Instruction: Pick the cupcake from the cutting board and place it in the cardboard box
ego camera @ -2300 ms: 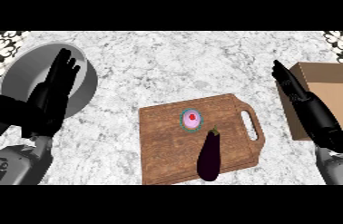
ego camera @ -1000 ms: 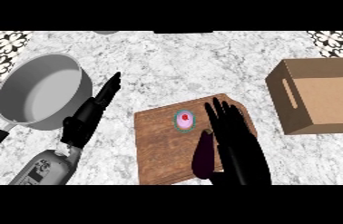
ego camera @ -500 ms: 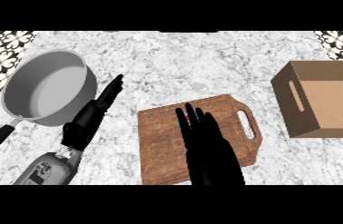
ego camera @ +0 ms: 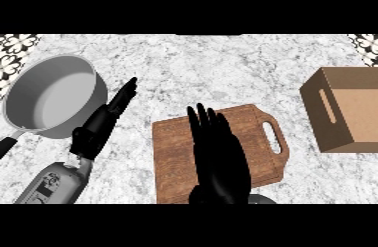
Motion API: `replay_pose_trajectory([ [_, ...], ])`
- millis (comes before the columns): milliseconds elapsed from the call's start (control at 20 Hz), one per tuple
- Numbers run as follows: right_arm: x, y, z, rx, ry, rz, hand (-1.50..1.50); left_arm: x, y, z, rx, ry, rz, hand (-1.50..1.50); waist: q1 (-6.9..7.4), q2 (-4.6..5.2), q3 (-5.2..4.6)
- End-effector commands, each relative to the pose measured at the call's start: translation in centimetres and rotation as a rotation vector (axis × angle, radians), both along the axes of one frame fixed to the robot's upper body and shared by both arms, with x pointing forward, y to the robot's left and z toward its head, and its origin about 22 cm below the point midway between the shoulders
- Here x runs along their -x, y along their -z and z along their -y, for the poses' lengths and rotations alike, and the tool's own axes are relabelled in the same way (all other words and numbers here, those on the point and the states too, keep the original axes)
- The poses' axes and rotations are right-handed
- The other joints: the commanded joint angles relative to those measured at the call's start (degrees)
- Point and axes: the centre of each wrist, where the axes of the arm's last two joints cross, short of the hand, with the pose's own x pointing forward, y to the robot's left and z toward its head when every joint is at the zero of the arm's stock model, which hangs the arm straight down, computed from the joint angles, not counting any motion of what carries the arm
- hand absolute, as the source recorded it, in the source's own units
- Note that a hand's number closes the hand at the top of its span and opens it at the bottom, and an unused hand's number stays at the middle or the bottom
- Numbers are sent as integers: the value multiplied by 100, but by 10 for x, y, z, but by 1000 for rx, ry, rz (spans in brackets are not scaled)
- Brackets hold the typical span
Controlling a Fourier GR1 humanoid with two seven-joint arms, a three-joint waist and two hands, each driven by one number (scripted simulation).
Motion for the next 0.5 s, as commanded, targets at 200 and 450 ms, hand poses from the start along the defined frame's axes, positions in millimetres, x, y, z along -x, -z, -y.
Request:
replay_pose_trajectory([
  [200,-17,32,0,71,118,-110,-150,-1,-2,4,5,10,-3,0,-3,0,3],
  [450,-57,39,-4,56,95,-53,-150,-12,-14,0,-4,4,-8,0,18,7,4],
])
